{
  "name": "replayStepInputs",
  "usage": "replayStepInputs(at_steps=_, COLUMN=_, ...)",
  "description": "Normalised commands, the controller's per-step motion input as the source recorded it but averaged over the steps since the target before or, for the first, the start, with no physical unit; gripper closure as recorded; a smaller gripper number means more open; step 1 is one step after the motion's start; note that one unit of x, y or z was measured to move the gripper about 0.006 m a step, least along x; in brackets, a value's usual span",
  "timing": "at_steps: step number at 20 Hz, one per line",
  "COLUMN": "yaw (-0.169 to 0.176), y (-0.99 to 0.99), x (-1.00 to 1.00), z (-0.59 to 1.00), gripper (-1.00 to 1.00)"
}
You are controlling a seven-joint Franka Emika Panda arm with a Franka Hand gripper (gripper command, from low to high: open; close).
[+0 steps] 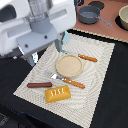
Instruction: Interact with the objects in diverse but meaningful ways.
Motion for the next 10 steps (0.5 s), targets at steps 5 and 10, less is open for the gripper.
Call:
replayStepInputs(at_steps=5, yaw=0.043, y=-0.28, x=0.61, z=0.02, gripper=-1.00)
replayStepInputs(at_steps=10, yaw=0.077, y=-0.17, x=0.47, z=0.16, gripper=-1.00)
